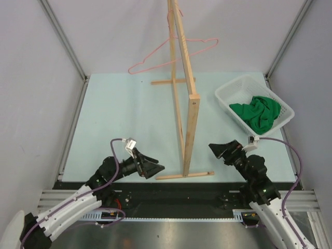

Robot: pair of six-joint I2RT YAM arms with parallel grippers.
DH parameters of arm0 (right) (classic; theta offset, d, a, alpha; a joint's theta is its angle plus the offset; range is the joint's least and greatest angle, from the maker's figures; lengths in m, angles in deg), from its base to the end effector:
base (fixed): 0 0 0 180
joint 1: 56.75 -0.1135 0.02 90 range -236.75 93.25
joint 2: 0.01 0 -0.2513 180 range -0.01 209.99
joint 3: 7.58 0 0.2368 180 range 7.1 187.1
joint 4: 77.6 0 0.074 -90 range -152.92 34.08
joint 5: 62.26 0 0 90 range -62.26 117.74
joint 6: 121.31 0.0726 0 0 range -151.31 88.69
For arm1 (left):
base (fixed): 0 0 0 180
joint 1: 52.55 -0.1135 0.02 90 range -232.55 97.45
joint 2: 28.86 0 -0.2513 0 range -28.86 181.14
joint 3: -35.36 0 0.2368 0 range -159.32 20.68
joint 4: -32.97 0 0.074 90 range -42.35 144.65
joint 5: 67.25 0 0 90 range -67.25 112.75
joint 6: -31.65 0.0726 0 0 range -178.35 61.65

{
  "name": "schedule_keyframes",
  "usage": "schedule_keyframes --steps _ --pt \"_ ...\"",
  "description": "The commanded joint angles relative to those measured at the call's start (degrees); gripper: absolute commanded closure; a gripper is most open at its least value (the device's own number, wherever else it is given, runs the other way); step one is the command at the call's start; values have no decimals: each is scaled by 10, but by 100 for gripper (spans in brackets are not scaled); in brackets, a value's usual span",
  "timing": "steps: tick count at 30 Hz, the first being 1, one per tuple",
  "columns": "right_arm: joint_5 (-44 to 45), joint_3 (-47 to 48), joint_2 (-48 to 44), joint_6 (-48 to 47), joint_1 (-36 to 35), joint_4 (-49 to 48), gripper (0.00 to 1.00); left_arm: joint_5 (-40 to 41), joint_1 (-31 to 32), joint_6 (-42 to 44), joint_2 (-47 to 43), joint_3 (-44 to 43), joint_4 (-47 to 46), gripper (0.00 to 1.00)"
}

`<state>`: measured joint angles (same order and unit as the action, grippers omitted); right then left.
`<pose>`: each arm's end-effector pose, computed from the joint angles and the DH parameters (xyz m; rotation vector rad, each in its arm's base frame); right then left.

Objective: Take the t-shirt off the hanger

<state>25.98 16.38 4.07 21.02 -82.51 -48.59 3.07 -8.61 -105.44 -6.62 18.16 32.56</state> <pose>0.1222 0.0614 0.1886 0.4001 1.7997 1.0115 0.1020 -0.1322 0.1763 0.2451 1.8583 -1.4428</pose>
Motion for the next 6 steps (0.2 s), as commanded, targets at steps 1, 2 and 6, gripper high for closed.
schedule_keyframes --steps 1,2,6 --pt "-37 -29 4 55 -5 -41 0 -23 4 -39 -90 71 -35 5" --pt "-50 -36 -6 53 -7 -74 0 -30 4 -44 -132 80 -37 5" --pt "-92 -51 -19 86 -14 -203 0 -43 4 -89 -253 116 -41 1"
